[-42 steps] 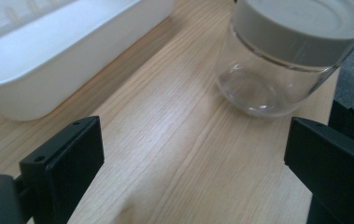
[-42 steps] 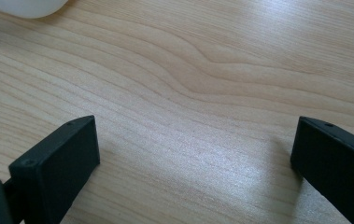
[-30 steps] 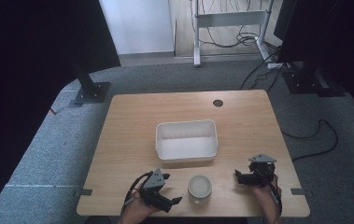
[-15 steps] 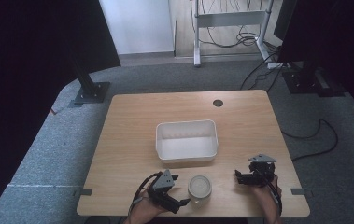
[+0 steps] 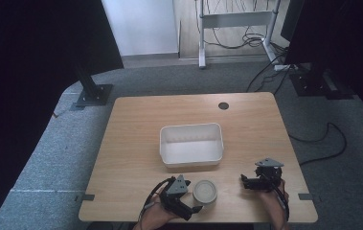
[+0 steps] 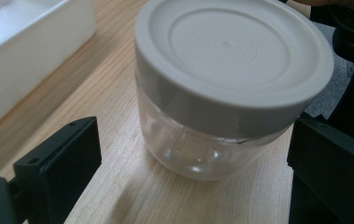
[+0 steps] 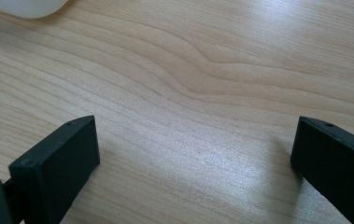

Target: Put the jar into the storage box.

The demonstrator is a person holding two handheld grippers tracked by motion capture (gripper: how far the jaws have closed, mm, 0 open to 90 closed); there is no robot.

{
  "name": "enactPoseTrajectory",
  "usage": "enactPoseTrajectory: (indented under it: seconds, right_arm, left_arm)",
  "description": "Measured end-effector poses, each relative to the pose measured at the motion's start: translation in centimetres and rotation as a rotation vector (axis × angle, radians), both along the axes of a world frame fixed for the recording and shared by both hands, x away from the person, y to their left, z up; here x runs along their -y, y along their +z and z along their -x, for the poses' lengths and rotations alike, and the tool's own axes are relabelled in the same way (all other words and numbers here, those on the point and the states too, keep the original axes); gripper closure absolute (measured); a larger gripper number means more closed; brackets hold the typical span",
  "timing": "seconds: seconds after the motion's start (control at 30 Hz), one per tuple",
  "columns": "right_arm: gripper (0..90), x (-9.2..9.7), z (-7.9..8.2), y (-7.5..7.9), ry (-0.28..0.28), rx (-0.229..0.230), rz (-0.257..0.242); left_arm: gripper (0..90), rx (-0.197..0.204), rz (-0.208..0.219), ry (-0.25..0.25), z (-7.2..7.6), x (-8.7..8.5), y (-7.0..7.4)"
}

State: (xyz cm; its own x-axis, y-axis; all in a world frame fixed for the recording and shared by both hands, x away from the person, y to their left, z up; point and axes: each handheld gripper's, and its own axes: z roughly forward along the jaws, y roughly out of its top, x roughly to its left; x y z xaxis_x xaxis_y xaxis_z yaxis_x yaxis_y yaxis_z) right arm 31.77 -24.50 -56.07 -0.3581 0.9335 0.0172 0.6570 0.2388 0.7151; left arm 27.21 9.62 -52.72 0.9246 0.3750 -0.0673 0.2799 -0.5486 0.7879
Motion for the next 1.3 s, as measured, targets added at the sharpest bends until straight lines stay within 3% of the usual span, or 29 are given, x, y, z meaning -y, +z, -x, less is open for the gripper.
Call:
enactPoseTrajectory:
  seconds: [0.83, 1.0, 1.07, 1.13, 1.3]
  right_arm:
    - [0.9, 0.0, 0.0, 0.0, 0.0, 0.0, 0.0]
    - [0.8, 0.0, 0.0, 0.0, 0.0, 0.0, 0.0]
    - [0.8, 0.0, 0.0, 0.0, 0.001, 0.0, 0.0]
    - [0.8, 0.0, 0.0, 0.0, 0.005, 0.0, 0.0]
    - [0.8, 0.0, -0.1, 0.0, 0.006, 0.0, 0.0]
  left_arm:
    - [5.9, -0.01, -0.029, -0.04, -0.7, 3.2, -0.8]
    - [9.0, 0.006, -0.046, -0.039, -0.6, 3.4, -0.8]
    - [10.2, 0.043, -0.069, -0.035, -0.4, 3.5, -0.4]
    - [10.3, 0.049, -0.087, -0.036, -0.4, 3.6, -0.3]
    - [10.3, 0.023, -0.061, -0.024, -0.7, 3.5, -0.1]
